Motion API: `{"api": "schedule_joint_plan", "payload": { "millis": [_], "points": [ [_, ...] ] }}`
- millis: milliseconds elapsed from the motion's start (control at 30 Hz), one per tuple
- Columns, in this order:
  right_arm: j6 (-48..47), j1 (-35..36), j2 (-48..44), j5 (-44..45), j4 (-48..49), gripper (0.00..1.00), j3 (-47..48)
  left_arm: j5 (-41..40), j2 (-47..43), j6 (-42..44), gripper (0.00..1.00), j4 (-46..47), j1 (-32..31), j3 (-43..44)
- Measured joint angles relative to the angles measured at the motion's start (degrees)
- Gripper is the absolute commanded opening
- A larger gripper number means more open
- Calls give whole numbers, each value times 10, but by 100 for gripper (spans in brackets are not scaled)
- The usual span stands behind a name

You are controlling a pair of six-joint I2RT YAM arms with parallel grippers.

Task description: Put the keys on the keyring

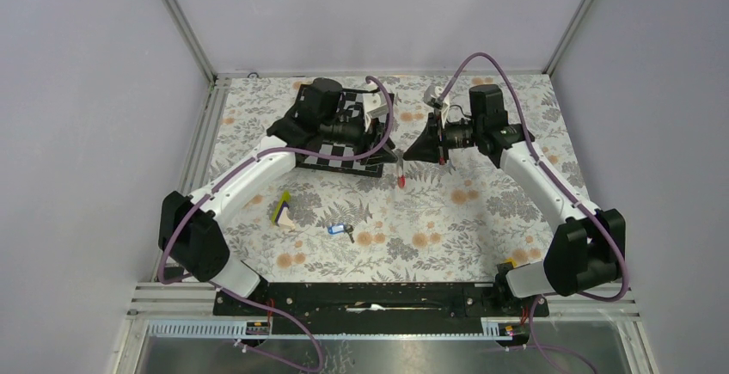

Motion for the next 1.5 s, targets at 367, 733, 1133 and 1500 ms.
{"api": "schedule_joint_plan", "payload": {
  "millis": [367,733,1133,1500],
  "points": [
    [16,2,0,-20,36,2,-27,18,17,26,34,0,-12,0],
    [21,2,-4,-27,49,2,-35,19,28,42,16,0,-21,0],
    [22,1,-4,-28,60,6,-44,27,32,46,0,-13,-22,3],
    [-24,2,-18,-14,6,42,-44,28,31,102,0,-34,-26,-1]
  ]
}}
